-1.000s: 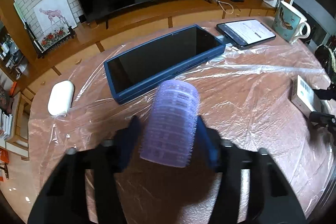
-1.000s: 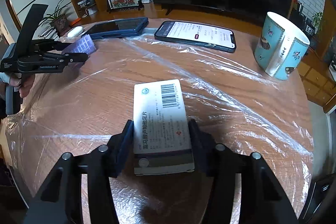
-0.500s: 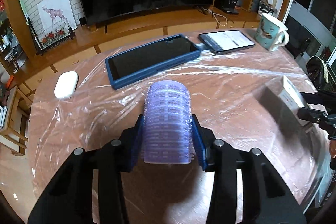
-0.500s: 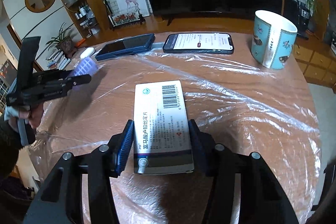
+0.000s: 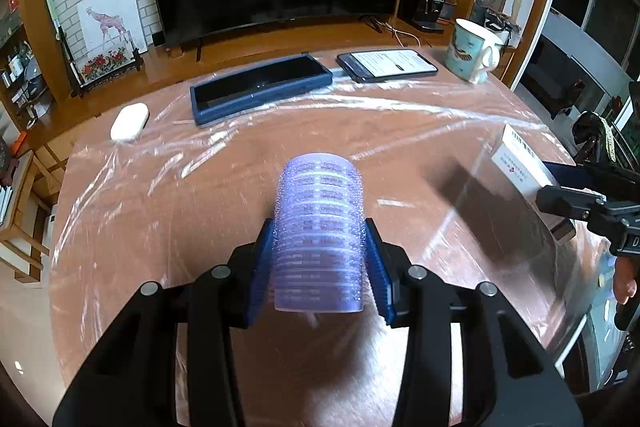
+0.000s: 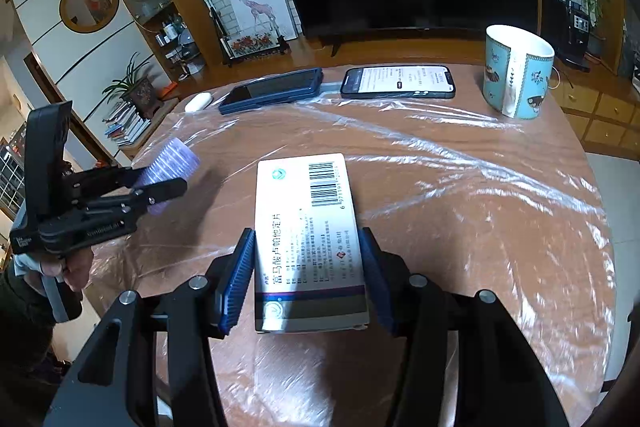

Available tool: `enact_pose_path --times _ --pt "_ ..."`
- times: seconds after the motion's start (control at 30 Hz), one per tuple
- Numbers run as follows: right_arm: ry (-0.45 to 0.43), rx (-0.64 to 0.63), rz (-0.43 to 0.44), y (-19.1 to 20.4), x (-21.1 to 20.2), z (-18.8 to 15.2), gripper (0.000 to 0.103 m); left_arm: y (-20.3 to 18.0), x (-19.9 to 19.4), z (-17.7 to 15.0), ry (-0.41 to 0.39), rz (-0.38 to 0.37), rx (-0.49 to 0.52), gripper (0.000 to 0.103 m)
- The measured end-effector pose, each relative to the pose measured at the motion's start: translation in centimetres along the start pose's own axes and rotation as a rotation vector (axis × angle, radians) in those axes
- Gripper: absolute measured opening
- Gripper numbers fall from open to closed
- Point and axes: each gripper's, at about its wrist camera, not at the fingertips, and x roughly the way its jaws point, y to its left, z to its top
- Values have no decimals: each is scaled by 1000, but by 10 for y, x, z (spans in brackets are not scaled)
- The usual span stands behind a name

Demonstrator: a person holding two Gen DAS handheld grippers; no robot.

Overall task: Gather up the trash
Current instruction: 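Carry the lavender curler and white medicine box over the black bin with both tools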

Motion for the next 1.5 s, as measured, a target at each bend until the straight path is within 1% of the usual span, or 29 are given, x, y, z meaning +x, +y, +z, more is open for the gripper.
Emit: enact_pose_path --times 0.43,0.97,1.13,1.5 --pt "-1 6 26 28 -32 -38 51 -25 -37 -46 -12 -35 -25 44" --pt "13 -11 65 57 -73 -85 51 -56 -79 -87 -45 -15 7 44" --pt "37 -23 80 64 -80 -102 51 -67 -89 -101 -44 -14 22 44" --pt "77 -26 89 65 -93 -136 51 -87 -97 -130 -9 -17 47 44"
